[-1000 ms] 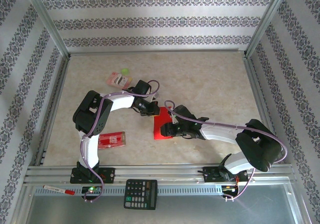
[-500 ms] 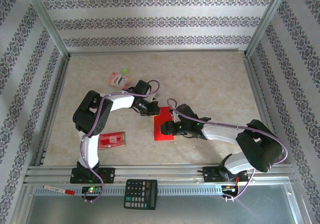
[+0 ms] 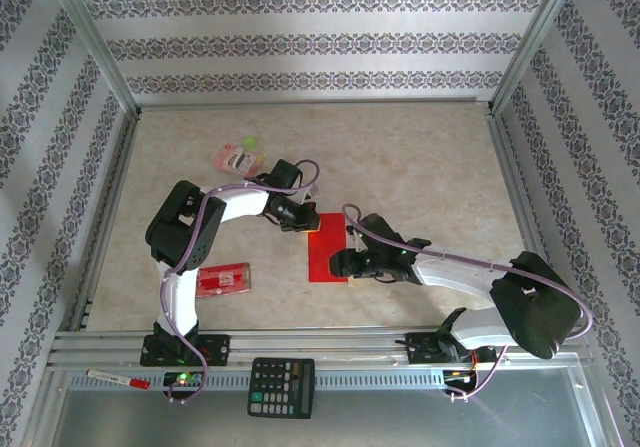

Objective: Fold a paper plane with a square sheet of paper (pick it up from the middle)

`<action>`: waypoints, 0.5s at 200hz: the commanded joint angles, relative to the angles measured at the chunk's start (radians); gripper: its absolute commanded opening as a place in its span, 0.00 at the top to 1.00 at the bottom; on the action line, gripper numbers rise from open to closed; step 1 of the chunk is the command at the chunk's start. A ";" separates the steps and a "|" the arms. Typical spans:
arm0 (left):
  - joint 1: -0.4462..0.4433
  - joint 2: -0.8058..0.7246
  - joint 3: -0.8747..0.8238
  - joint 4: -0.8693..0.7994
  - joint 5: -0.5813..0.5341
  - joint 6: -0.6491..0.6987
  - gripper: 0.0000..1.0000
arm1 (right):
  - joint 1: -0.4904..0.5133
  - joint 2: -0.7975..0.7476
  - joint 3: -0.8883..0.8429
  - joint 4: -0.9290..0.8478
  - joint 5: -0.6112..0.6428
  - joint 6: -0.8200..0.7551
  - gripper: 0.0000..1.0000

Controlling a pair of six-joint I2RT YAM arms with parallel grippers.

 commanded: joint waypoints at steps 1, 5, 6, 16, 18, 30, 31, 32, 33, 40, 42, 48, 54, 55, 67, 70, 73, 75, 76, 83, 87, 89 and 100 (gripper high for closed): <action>0.011 0.032 0.003 -0.079 -0.047 0.030 1.00 | 0.023 0.016 0.002 -0.056 0.057 0.027 0.45; 0.011 0.032 0.004 -0.080 -0.047 0.029 1.00 | 0.026 0.016 0.000 -0.053 0.059 0.029 0.45; 0.011 0.032 0.004 -0.081 -0.047 0.029 1.00 | 0.026 0.016 0.000 -0.053 0.059 0.029 0.45; 0.010 0.034 0.004 -0.081 -0.047 0.031 1.00 | 0.030 0.021 -0.002 -0.038 0.055 0.031 0.45; 0.011 0.034 0.004 -0.081 -0.047 0.030 1.00 | 0.030 0.023 0.000 -0.038 0.054 0.032 0.45; 0.011 0.034 0.004 -0.080 -0.047 0.031 1.00 | 0.033 0.036 0.003 -0.025 0.051 0.032 0.45; 0.011 0.035 0.004 -0.080 -0.047 0.031 1.00 | 0.033 0.037 0.004 -0.024 0.049 0.033 0.45; 0.010 0.034 0.003 -0.080 -0.047 0.031 1.00 | 0.034 0.038 0.003 -0.024 0.048 0.033 0.45; 0.011 0.034 0.004 -0.079 -0.046 0.031 1.00 | 0.033 0.040 0.004 -0.021 0.048 0.032 0.45; 0.011 0.036 0.003 -0.078 -0.046 0.031 1.00 | 0.034 0.048 0.005 -0.010 0.041 0.034 0.45; 0.011 0.035 0.003 -0.078 -0.045 0.030 1.00 | 0.033 0.050 0.005 -0.008 0.040 0.033 0.45; 0.011 0.035 0.003 -0.076 -0.046 0.029 1.00 | 0.033 0.057 0.006 0.001 0.037 0.035 0.45; 0.010 0.035 0.003 -0.076 -0.045 0.029 1.00 | 0.034 0.062 0.008 0.006 0.034 0.035 0.45; 0.010 0.035 0.003 -0.076 -0.045 0.029 1.00 | 0.034 0.064 0.008 0.006 0.033 0.035 0.45; 0.011 0.036 0.003 -0.076 -0.045 0.029 1.00 | 0.035 0.077 0.012 0.023 0.026 0.036 0.45; 0.011 0.035 0.004 -0.076 -0.045 0.030 1.00 | 0.036 0.079 0.013 0.025 0.025 0.037 0.45; 0.011 0.036 0.004 -0.078 -0.045 0.030 1.00 | 0.035 0.083 0.015 0.025 0.025 0.037 0.45; 0.011 0.037 0.004 -0.078 -0.045 0.030 1.00 | 0.035 0.084 0.016 0.026 0.026 0.037 0.45; 0.011 0.038 0.005 -0.078 -0.045 0.030 1.00 | 0.035 0.086 0.017 0.026 0.026 0.036 0.45; 0.011 0.037 0.006 -0.078 -0.043 0.031 1.00 | 0.035 0.091 0.021 0.029 0.022 0.034 0.45; 0.011 0.037 0.006 -0.078 -0.042 0.031 1.00 | 0.035 0.095 0.022 0.031 0.020 0.033 0.46; 0.011 0.037 0.006 -0.079 -0.043 0.030 1.00 | 0.035 0.096 0.023 0.033 0.019 0.034 0.46; 0.011 0.038 0.007 -0.081 -0.042 0.032 1.00 | 0.035 0.102 0.024 0.041 0.014 0.033 0.46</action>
